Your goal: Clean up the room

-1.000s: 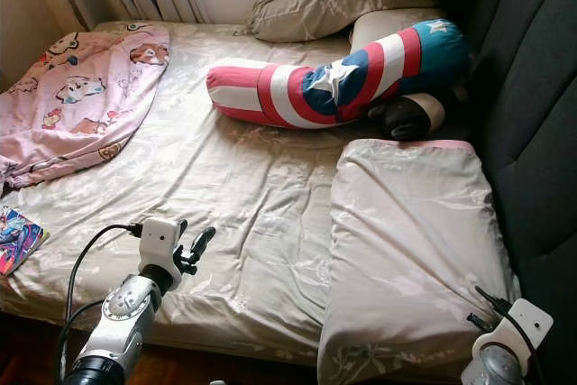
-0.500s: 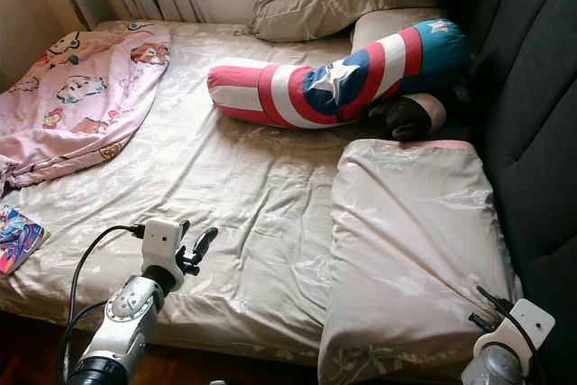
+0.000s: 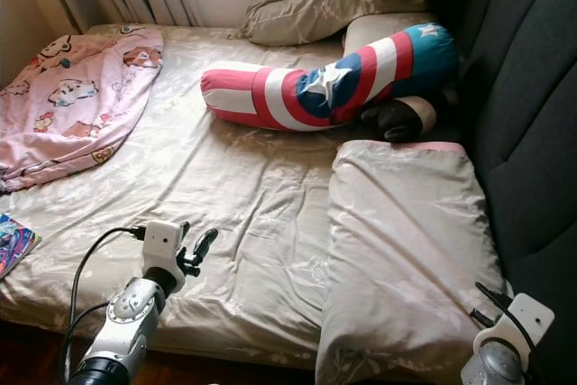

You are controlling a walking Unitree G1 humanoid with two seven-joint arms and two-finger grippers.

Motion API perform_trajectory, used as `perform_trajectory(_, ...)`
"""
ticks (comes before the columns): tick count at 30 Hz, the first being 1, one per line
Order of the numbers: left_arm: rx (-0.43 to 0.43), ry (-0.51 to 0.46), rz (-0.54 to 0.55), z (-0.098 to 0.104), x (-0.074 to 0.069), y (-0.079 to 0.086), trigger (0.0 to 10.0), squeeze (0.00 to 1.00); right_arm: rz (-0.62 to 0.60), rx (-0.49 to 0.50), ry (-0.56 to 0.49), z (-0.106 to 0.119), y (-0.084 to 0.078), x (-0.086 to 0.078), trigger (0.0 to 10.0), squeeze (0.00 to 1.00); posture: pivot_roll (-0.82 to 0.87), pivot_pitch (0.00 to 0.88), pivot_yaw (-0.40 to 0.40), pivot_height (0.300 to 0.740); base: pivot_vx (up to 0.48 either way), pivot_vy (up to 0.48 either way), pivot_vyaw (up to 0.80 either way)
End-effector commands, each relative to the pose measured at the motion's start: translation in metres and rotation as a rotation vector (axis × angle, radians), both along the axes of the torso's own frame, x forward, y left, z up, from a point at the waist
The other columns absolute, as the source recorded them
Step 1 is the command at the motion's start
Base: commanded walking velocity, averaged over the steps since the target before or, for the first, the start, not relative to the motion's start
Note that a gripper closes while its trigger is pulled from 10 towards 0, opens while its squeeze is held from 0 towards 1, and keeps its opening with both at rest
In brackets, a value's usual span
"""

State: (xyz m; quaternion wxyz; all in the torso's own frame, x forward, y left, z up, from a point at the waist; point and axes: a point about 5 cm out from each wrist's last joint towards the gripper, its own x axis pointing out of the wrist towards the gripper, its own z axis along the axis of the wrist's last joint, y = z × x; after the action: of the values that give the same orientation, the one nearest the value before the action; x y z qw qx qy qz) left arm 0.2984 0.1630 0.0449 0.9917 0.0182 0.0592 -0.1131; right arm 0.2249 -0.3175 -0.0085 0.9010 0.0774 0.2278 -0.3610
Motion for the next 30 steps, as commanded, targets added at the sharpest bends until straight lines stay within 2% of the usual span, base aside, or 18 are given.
perform_trajectory(1, -0.003, 0.026, 0.024, -0.005, -0.001, 0.004, 10.0, 0.0, 0.098, 0.009, -0.058, 0.003, 0.013, 0.012, 10.0, 0.0, 0.04, 0.076, 0.004, 0.74, 0.0, 0.0, 0.0)
perform_trajectory(3, -0.012, 0.041, 0.04, -0.008, -0.002, 0.006, 10.0, 0.0, 0.164, 0.017, -0.078, 0.004, 0.021, 0.017, 10.0, 0.0, 0.04, 0.076, 0.004, 0.74, 0.0, 0.0, 0.0)
perform_trajectory(4, -0.009, 0.074, 0.079, -0.015, -0.005, 0.011, 10.0, 0.0, 0.319, 0.019, -0.085, 0.002, 0.04, 0.023, 10.0, 0.0, 0.03, 0.06, 0.005, 0.74, 0.0, 0.0, 0.0)
perform_trajectory(5, -0.004, 0.089, 0.098, -0.018, -0.006, 0.014, 10.0, 0.0, 0.385, 0.024, -0.085, 0.0, 0.048, 0.025, 10.0, 0.0, 0.03, 0.06, 0.005, 0.74, 0.0, 0.0, 0.0)
perform_trajectory(6, -0.013, 0.115, 0.119, -0.024, -0.009, 0.017, 10.0, 0.0, 0.476, 0.055, -0.095, -0.004, 0.064, 0.027, 10.0, 0.0, 0.02, 0.051, 0.007, 0.74, 0.0, 0.0, 0.0)
perform_trajectory(8, -0.024, 0.147, 0.136, -0.029, -0.013, 0.02, 10.0, 0.0, 0.53, 0.084, -0.098, -0.008, 0.075, 0.026, 10.0, 0.0, 0.02, 0.04, 0.008, 0.74, 0.0, 0.0, 0.0)
perform_trajectory(9, -0.024, 0.147, 0.136, -0.029, -0.013, 0.02, 10.0, 0.0, 0.53, 0.084, -0.098, -0.008, 0.075, 0.026, 10.0, 0.0, 0.02, 0.04, 0.008, 0.74, 0.0, 0.0, 0.0)
perform_trajectory(10, -0.03, 0.179, 0.146, -0.035, -0.016, 0.022, 10.0, 0.0, 0.567, 0.068, -0.059, -0.013, 0.08, 0.022, 10.0, 0.0, 0.02, 0.029, 0.009, 0.74, 0.0, 0.0, 0.0)
perform_trajectory(12, -0.044, 0.242, 0.174, -0.045, -0.022, 0.026, 10.0, 0.0, 0.557, 0.093, -0.024, -0.021, 0.084, 0.015, 10.0, 0.0, 0.01, 0.0, 0.013, 0.74, 0.0, 0.0, 0.0)
perform_trajectory(16, -0.041, 0.302, 0.192, -0.055, -0.029, 0.028, 10.0, 0.0, 0.556, 0.13, 0.014, -0.032, 0.087, 0.003, 10.0, 0.0, 0.02, 0.0, 0.016, 0.74, 0.0, 0.0, 0.0)
perform_trajectory(22, 0.002, 0.462, 0.21, -0.082, -0.053, 0.032, 10.0, 0.0, 0.568, 0.15, 0.17, -0.052, 0.09, -0.024, 10.0, 0.0, 0.01, 0.0, 0.023, 0.74, 0.0, 0.0, 0.0)
perform_trajectory(27, 0.017, 0.54, 0.225, -0.092, -0.064, 0.031, 10.0, 0.0, 0.598, 0.146, 0.242, -0.06, 0.093, -0.034, 10.0, 0.0, 0.01, 0.0, 0.022, 0.74, 0.0, 0.0, 0.0)
perform_trajectory(30, 0.029, 0.596, 0.231, -0.1, -0.073, 0.029, 10.0, 0.0, 0.549, 0.163, 0.275, -0.064, 0.091, -0.04, 10.0, 0.0, 0.01, 0.0, 0.03, 0.74, 0.0, 0.0, 0.0)
